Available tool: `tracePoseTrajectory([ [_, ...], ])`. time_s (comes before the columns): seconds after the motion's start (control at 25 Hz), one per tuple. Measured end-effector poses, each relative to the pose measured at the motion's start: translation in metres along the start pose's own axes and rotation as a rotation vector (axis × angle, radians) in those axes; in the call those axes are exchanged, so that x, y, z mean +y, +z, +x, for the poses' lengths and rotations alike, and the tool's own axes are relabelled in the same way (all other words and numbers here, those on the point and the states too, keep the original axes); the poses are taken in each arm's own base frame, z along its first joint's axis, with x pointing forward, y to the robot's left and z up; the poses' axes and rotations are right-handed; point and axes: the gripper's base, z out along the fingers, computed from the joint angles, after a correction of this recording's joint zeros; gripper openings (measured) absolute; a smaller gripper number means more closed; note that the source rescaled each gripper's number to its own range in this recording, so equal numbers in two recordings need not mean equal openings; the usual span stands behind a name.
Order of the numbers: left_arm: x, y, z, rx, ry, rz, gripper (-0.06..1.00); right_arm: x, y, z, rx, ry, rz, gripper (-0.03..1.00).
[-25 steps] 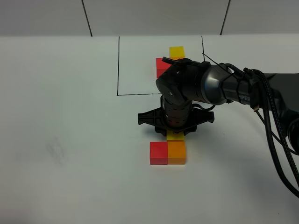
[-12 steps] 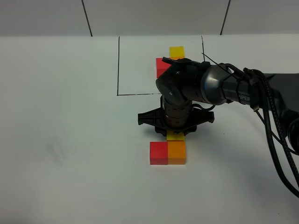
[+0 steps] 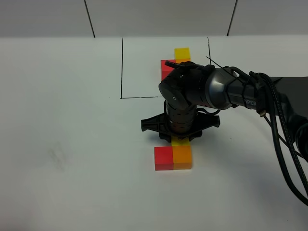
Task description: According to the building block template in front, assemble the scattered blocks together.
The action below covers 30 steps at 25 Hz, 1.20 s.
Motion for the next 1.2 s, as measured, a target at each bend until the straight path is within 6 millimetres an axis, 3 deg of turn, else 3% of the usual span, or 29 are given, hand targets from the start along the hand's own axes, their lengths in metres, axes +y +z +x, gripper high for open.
tracePoseTrajectory([
  [0.76, 0.000, 0.000, 0.000, 0.000, 0.000, 0.000, 0.24, 0.002, 0.000, -0.002, -0.031, -0.025, -0.014, 0.02],
  [0.88, 0.000, 0.000, 0.000, 0.000, 0.002, 0.000, 0.24, -0.001, 0.002, -0.005, -0.049, -0.036, -0.018, 0.23],
  [1.08, 0.000, 0.000, 0.000, 0.000, 0.002, 0.000, 0.24, -0.016, -0.021, -0.022, -0.128, -0.080, -0.015, 0.83],
  [1.2, 0.000, 0.000, 0.000, 0.000, 0.001, 0.000, 0.24, -0.047, -0.046, -0.040, -0.153, -0.088, 0.014, 0.96],
])
